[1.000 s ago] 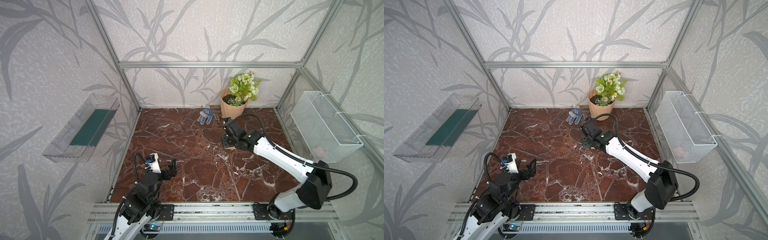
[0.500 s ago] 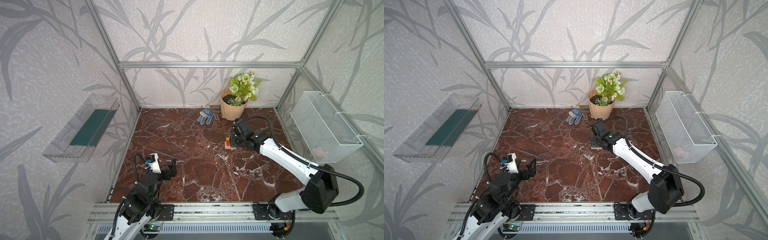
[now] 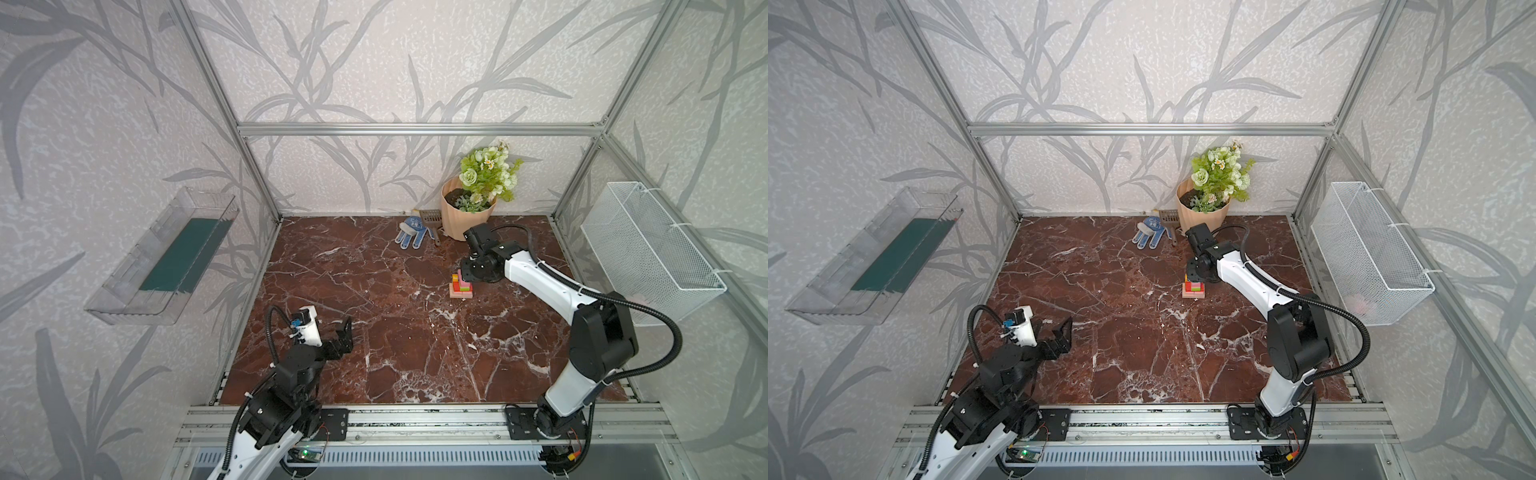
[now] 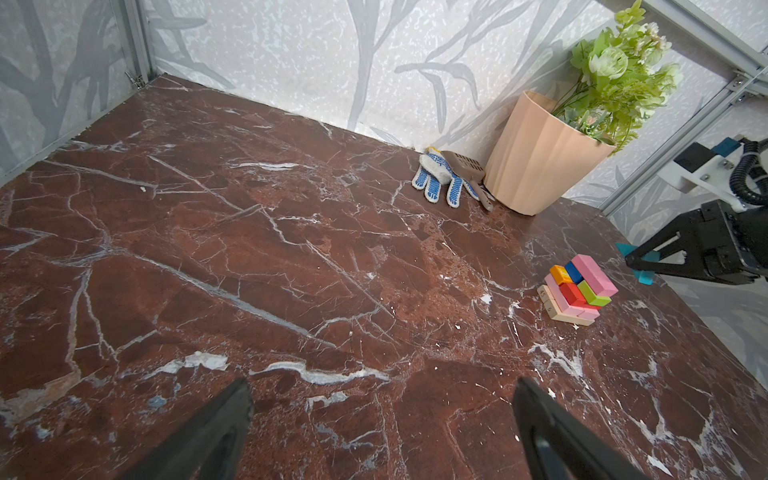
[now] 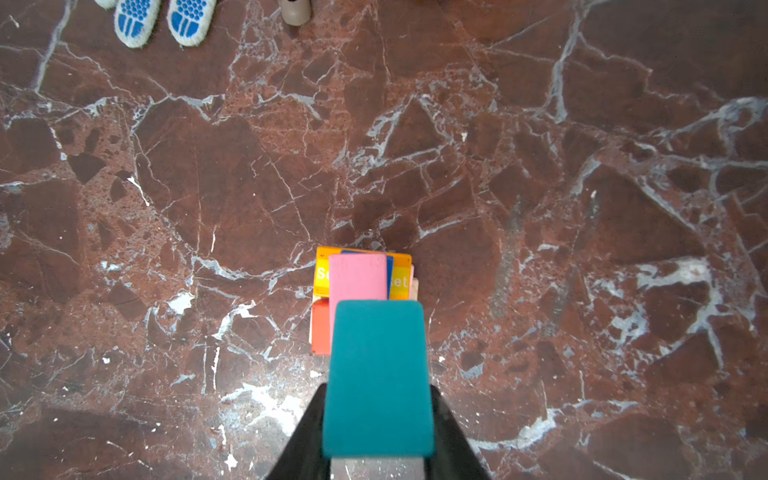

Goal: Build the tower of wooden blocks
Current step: 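Lower the teal block with the right gripper onto the pink block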

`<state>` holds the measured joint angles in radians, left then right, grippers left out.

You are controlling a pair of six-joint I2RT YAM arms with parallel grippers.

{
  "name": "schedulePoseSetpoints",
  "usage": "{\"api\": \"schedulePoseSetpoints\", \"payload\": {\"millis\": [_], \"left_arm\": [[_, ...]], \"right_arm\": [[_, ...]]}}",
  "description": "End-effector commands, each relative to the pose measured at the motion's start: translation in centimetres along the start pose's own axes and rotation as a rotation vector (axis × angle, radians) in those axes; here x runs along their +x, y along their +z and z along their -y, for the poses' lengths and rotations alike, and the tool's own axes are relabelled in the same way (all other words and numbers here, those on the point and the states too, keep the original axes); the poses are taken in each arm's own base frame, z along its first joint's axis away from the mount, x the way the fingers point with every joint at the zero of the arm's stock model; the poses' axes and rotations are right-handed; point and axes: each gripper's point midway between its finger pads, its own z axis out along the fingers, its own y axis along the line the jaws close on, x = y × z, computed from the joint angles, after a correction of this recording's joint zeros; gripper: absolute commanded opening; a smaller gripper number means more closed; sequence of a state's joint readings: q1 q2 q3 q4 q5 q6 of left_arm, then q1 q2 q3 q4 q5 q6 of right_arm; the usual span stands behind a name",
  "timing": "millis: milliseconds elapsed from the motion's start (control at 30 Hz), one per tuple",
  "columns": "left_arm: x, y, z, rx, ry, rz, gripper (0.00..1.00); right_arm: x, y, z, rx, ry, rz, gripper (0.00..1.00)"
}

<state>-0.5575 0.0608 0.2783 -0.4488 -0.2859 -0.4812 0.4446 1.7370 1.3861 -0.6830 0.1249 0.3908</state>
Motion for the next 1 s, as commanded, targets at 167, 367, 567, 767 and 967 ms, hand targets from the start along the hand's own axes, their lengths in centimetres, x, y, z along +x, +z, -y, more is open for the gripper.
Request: {"api": "schedulePoseSetpoints", "payload": {"millis": [167,367,567,767,967], "left_arm": [[-0.1,0.0,0.1,0.001,0.006,0.004,0.99],[-0.1,0.0,0.1,0.003,0.007,0.003,0.99],[-0.2,0.0,0.1,0.003,0.006,0.004,0.99],[-0.1,0.0,0.1,0.003,0.006,0.002,0.99],[-0.1,0.0,0.1,0.003,0.006,0.004,0.99]], "right_arm": [[0.6,1.5,-0.4,0.007,-0.039,-0.074,0.24],[0.8,1.9,-0.2,0.022,-0.040,-0.088,0.24],[0.8,1.9,-0.2,0.022,-0.044,-0.087,0.24],[0.8,2.0,-0.2,0.026,-0.049,-0.091,0.25],[0.7,2.3,-0.4,0.022,-0.056,-0.100,0.25]]}}
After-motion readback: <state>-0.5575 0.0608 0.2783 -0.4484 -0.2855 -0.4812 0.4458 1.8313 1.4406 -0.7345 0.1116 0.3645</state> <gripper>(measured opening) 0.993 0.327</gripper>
